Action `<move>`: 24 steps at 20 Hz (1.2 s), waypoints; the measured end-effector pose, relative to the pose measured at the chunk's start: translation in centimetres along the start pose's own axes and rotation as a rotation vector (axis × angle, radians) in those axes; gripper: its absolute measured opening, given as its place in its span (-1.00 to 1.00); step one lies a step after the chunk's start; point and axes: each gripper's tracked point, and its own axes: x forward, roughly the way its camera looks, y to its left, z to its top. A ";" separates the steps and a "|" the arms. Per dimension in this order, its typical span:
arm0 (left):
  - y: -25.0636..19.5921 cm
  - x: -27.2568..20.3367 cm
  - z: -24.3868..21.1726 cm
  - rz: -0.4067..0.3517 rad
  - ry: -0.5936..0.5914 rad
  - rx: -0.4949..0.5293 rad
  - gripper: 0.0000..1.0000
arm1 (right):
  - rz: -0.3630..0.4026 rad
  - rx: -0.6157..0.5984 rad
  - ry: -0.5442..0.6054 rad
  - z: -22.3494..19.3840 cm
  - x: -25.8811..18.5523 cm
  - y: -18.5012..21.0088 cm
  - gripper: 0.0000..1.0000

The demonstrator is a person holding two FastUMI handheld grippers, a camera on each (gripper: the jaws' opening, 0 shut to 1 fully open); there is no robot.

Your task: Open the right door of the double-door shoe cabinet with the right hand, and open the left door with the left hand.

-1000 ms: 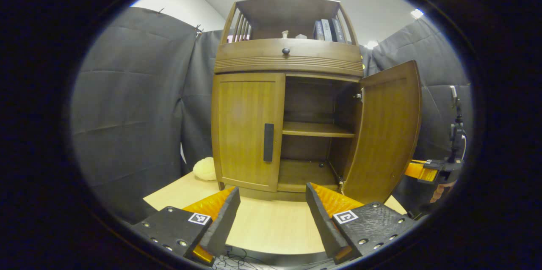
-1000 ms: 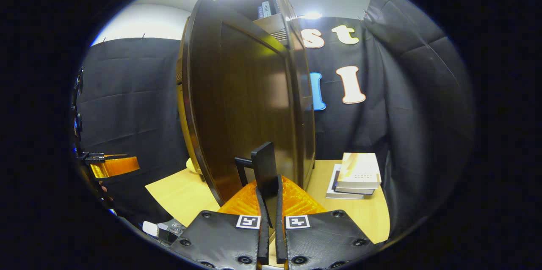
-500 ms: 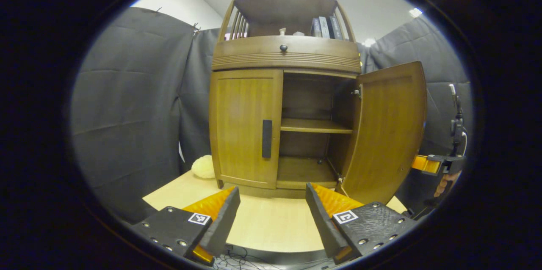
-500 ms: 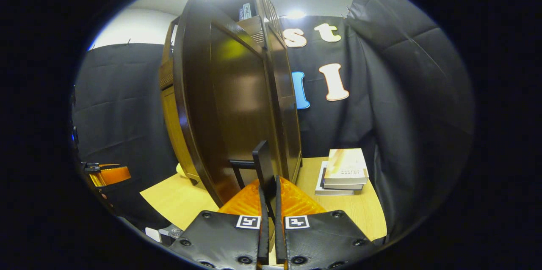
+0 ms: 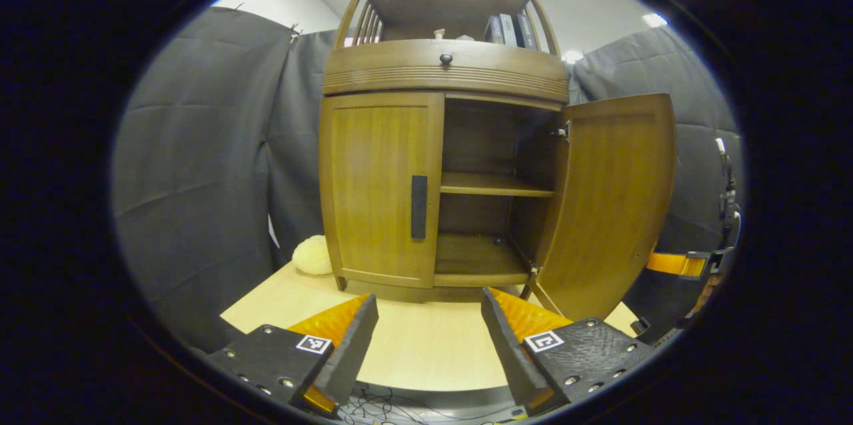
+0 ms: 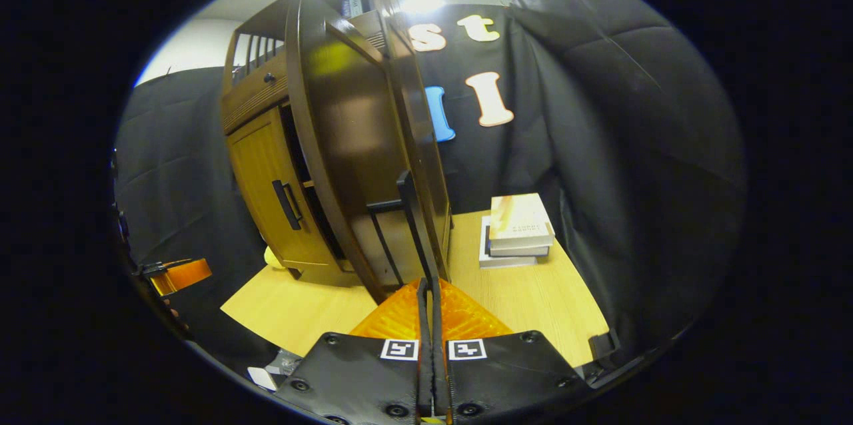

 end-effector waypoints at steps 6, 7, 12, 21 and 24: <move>0.5 1.9 0.7 -0.119 -0.023 0.012 0.82 | -0.200 -0.006 -0.013 -0.7 -5.2 2.7 -0.95; 0.5 1.9 0.6 -0.141 -0.022 0.018 0.82 | -0.222 -0.006 -0.019 -0.7 -5.5 3.9 -0.95; 1.5 3.8 1.4 -0.234 -0.084 0.054 0.82 | -0.297 -0.029 -0.084 0.3 -5.9 9.8 -0.95; -0.3 6.0 2.9 -0.347 -0.112 0.014 0.79 | -0.249 -0.067 -0.144 2.0 -2.5 16.3 0.84; -0.3 7.1 3.5 -0.335 -0.125 0.037 0.76 | -0.224 -0.105 -0.156 2.7 -0.3 17.3 0.84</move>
